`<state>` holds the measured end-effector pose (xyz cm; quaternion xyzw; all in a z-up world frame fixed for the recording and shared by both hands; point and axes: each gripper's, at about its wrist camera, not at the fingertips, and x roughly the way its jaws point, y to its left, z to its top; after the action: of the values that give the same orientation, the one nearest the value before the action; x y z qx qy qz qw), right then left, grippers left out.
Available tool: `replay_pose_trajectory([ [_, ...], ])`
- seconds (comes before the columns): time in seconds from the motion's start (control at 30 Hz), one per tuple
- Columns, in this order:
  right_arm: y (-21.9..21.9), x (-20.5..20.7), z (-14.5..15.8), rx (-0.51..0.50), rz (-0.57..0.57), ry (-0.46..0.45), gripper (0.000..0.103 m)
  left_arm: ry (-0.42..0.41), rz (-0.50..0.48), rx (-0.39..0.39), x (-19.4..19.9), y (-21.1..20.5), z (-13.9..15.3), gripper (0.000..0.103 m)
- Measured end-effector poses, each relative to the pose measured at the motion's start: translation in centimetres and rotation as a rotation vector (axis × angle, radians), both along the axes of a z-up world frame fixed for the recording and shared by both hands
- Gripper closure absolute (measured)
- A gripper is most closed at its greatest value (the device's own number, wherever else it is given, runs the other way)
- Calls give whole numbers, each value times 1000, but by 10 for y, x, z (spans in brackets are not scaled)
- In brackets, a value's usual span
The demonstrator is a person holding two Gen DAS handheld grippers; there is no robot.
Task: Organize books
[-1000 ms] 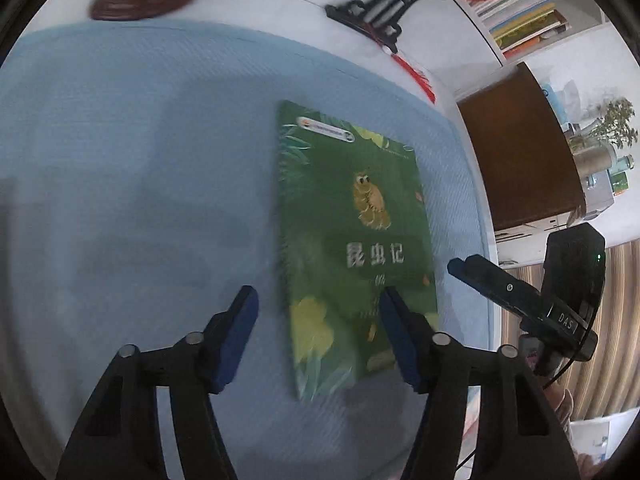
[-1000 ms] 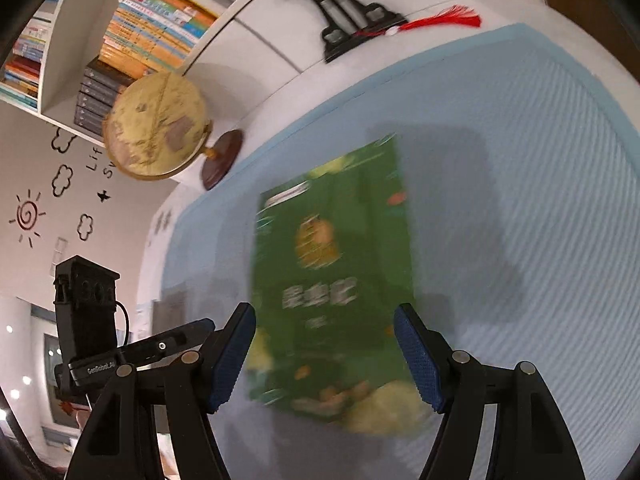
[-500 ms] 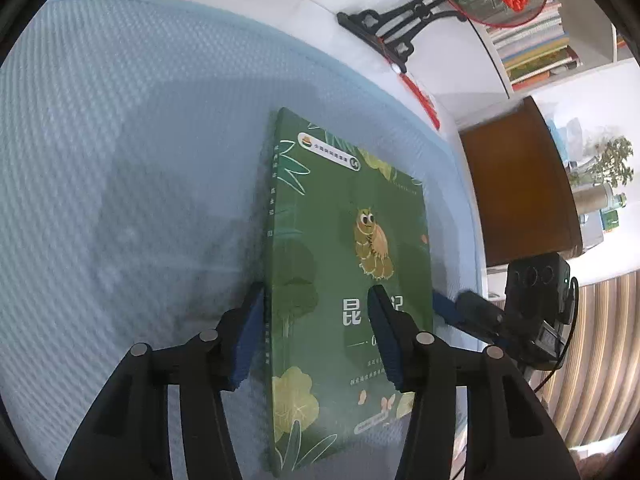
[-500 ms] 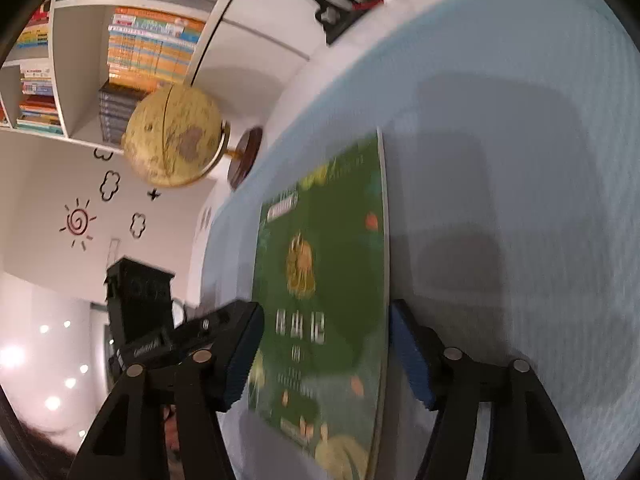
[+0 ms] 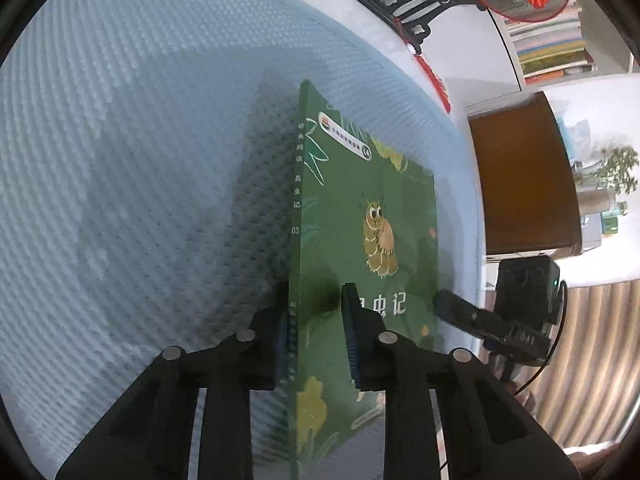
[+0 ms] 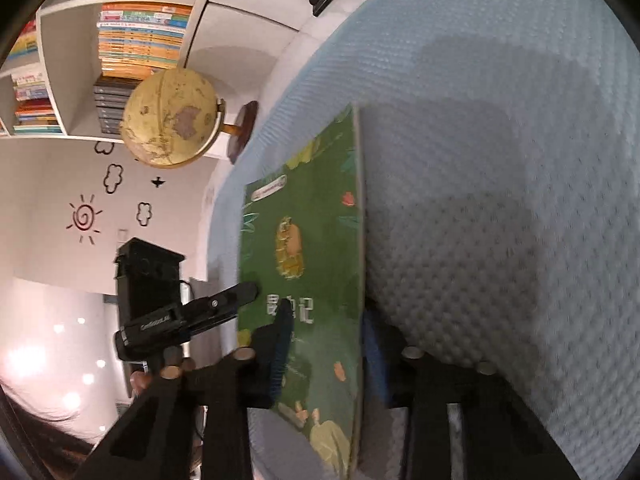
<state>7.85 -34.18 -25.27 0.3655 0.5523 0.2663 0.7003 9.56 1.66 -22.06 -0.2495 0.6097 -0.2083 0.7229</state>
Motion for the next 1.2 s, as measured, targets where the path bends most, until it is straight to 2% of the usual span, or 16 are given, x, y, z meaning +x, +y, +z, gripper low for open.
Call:
replay_pose_trajectory([
  [0.07,-2,0,-2,-3,-16,2,83,-12,-5,28,-1,-2,3,84],
  [0.13,1,-1,2,-5,-16,-15,83,-48,-23,105,-4,-8,10,84],
  [0.23,6,-6,14,48,12,-56,83,-90,-50,204,-9,-14,21,84],
  [0.33,20,-9,27,-1,54,-90,83,-75,-39,204,-12,-8,23,84],
  [0.83,57,-26,59,27,69,-133,83,-147,-43,211,-26,22,66,84],
  [1.2,83,-41,90,-16,84,-176,83,-169,-41,224,-39,42,93,82],
])
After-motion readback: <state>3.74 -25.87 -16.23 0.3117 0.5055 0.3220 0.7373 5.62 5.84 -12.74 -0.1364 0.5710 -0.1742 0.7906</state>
